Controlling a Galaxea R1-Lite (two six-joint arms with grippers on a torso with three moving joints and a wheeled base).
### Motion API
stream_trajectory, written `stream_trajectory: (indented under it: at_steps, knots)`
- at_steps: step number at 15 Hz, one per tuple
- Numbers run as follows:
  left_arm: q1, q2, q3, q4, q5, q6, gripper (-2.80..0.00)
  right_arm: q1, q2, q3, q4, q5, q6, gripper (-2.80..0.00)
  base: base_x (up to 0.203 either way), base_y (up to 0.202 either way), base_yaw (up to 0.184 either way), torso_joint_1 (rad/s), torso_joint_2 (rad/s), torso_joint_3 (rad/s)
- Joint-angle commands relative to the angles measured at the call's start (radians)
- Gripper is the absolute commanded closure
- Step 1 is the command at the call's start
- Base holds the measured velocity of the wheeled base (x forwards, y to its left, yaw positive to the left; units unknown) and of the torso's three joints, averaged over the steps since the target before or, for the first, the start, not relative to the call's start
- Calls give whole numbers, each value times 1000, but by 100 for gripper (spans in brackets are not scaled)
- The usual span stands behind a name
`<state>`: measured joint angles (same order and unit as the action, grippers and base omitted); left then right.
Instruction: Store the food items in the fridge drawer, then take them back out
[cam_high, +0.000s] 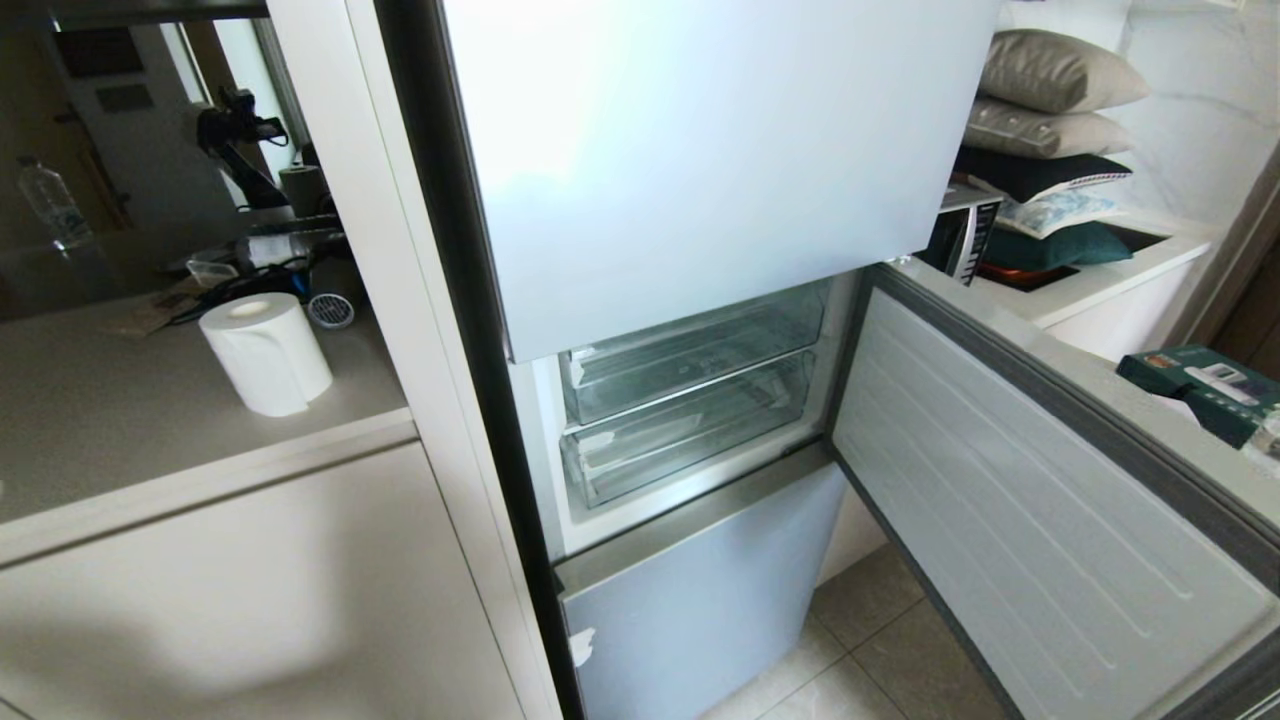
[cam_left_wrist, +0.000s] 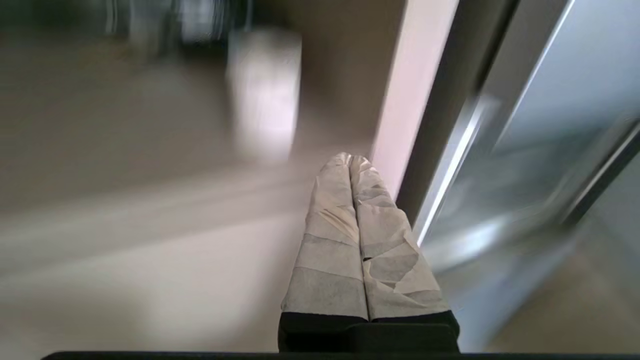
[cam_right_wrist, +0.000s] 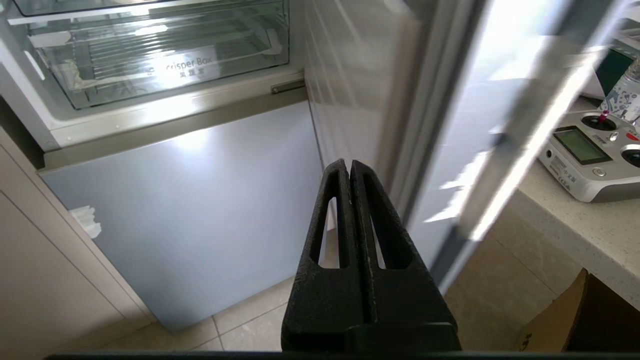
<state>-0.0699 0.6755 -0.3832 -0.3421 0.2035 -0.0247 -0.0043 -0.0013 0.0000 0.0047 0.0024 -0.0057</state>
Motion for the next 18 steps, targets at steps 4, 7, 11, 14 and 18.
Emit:
stream_trajectory:
  at_steps: [4,7,11,14,18]
  knots:
    - [29,-331,376,257,-118,110,0,0,0,0,0,1,0,0,0,0,0,0,0,0]
    - [59,-615,309,465,-147,203,0,1,0,0,0,1,1,0,0,0,0,0,0,0]
    - [76,-674,334,452,-194,43,0,0,0,0,0,1,0,0,0,0,0,0,0,0]
    - [76,-674,342,440,-193,25,0,0,0,0,1,1,-5,0,0,0,0,0,0,0]
    - [76,-674,342,440,-193,23,0,1,0,0,1,1,0,0,0,0,0,0,0,0]
